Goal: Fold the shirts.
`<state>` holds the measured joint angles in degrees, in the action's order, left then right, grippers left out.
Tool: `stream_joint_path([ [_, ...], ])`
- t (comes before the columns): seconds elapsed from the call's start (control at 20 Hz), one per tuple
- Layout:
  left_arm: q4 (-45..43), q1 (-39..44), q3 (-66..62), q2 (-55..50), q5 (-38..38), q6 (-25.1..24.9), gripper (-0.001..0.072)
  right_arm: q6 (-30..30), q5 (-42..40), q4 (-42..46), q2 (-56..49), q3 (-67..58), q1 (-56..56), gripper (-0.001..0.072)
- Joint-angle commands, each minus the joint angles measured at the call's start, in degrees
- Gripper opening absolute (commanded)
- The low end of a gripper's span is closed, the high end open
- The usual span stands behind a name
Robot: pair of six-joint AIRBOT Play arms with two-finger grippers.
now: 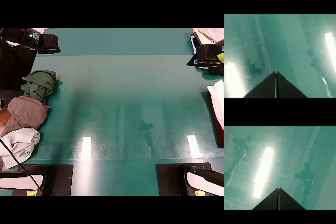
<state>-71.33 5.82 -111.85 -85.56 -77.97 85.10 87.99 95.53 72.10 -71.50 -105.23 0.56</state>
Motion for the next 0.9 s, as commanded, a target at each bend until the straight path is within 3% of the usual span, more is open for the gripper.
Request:
stream_joint_path([
  [0.0, 0.0, 0.02, 0.0, 0.02, 0.07, 0.0, 0.0029, 0.02, -0.09, -0.04, 0.04, -0.02, 0.22, 0.002],
  [0.7, 0.15, 0.02, 0.02, 0.02, 0.96, 0.07, 0.0029, 0.02, 0.02, -0.04, 0.04, -0.02, 0.22, 0.002],
  [0.8, -3.34, 0.02, 0.11, -0.15, 0.94, -0.83, 0.003, 0.02, 0.02, -0.04, 0.04, -0.02, 0.22, 0.002],
  [0.85, -7.8, 0.02, 0.9, -0.17, 1.07, -0.76, 0.0207, 0.02, 0.02, -0.07, 0.04, -0.02, 0.22, 0.002],
])
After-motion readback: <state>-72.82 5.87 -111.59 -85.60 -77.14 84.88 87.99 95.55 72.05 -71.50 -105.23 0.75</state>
